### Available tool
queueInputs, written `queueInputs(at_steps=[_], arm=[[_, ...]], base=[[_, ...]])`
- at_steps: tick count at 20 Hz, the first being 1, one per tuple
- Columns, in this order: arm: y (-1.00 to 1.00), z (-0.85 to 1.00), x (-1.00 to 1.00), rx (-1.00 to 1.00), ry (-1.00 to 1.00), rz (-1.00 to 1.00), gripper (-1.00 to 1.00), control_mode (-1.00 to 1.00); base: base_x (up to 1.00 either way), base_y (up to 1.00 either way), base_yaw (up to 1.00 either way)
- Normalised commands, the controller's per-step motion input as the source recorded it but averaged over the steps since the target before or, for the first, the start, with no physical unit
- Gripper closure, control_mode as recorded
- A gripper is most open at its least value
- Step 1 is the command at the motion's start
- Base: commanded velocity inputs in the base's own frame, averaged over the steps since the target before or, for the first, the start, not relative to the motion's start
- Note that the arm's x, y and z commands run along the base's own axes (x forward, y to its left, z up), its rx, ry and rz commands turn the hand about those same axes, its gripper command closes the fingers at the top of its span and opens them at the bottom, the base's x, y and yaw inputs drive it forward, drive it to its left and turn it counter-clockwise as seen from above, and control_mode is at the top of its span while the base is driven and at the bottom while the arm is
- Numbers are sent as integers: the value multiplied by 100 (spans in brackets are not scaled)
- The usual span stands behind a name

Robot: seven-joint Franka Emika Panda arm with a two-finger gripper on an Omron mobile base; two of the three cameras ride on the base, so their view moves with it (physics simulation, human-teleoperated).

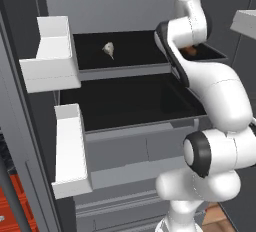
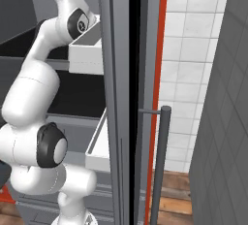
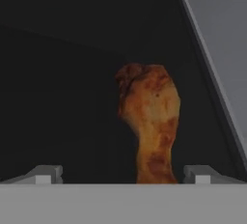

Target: Gather the potato and mushroom from the fridge and place them on a tray on the dining counter. Then gather the fish and chicken drumstick from the fridge and place them on the other tray.

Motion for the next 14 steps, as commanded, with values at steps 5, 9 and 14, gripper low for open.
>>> queueInputs(at_steps=[5, 9, 14], arm=[[-7, -6, 13, 0, 3, 0, -100, -100], [-15, 0, 17, 1, 3, -7, -100, -100], [-20, -2, 27, 3, 4, -6, -100, -100]], base=[[0, 0, 0], [0, 0, 0], [0, 0, 0]])
